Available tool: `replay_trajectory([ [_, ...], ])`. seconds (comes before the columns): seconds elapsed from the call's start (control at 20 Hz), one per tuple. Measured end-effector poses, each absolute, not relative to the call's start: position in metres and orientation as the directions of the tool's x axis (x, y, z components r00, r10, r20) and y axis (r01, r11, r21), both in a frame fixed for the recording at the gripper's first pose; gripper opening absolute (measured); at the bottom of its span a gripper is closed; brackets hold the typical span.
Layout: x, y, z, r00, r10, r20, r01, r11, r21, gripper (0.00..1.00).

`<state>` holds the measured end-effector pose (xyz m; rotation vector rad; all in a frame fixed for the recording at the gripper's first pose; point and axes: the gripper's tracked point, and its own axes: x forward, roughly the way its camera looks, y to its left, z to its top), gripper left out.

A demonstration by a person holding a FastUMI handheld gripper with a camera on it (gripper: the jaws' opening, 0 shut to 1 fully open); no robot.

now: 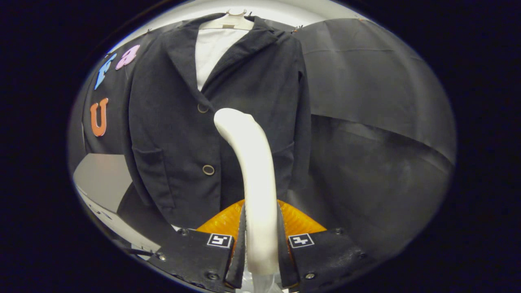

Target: Iron the clothes twice with a garment steamer, once on the left side and once on the right side.

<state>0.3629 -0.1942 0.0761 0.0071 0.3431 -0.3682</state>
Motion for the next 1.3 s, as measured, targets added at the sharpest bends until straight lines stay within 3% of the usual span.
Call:
replay_trajectory([
  [1.3,0.35,-0.186,-0.043,0.815,-0.271,-0.511,0.277,0.959,-0.066,0.37],
])
